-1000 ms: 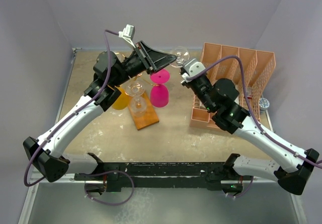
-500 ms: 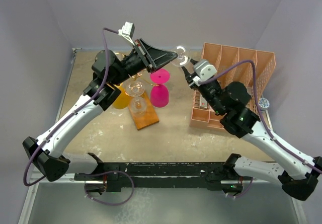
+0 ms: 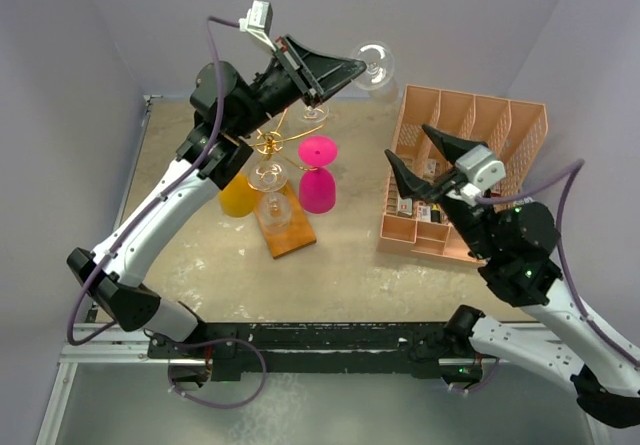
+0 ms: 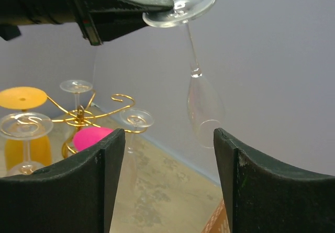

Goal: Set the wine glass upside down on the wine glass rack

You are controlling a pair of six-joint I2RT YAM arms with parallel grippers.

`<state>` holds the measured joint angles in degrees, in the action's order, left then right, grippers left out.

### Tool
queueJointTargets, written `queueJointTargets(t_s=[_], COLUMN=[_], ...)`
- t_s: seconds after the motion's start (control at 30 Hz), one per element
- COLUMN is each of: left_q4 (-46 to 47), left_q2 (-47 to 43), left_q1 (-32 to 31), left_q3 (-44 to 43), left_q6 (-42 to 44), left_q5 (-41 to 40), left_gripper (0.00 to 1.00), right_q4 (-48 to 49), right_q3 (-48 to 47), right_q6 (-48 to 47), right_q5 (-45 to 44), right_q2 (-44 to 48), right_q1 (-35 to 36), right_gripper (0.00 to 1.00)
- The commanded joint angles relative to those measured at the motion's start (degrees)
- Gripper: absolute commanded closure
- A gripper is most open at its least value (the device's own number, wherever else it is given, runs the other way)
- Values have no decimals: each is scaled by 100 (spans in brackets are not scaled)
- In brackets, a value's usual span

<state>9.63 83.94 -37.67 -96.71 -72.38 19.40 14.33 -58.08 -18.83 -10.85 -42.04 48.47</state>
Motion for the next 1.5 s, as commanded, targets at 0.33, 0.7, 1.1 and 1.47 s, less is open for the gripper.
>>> queueJointTargets(t_s=[0.33,0.7,1.1,1.47], left_q4=[-3,-408,-761,-599], left_q2=[884,1264,483,-65], left_q1=[916,1963,2920,3055], left_q3=[-1178,-1272,89,975], left_q6=[245,63,-219,-339], left_q5=[-120,-432,-866,-447], left_gripper=[100,100,100,100], right_q4=[272,215,140,94], right_q3=[231,331,569,570], right_q6=[721,940,1194,1367], right_q5=[867,899,672,654], right_q2=[754,816,1219,1198], right_q1=[6,5,5,5], right_gripper=[27,27,27,26])
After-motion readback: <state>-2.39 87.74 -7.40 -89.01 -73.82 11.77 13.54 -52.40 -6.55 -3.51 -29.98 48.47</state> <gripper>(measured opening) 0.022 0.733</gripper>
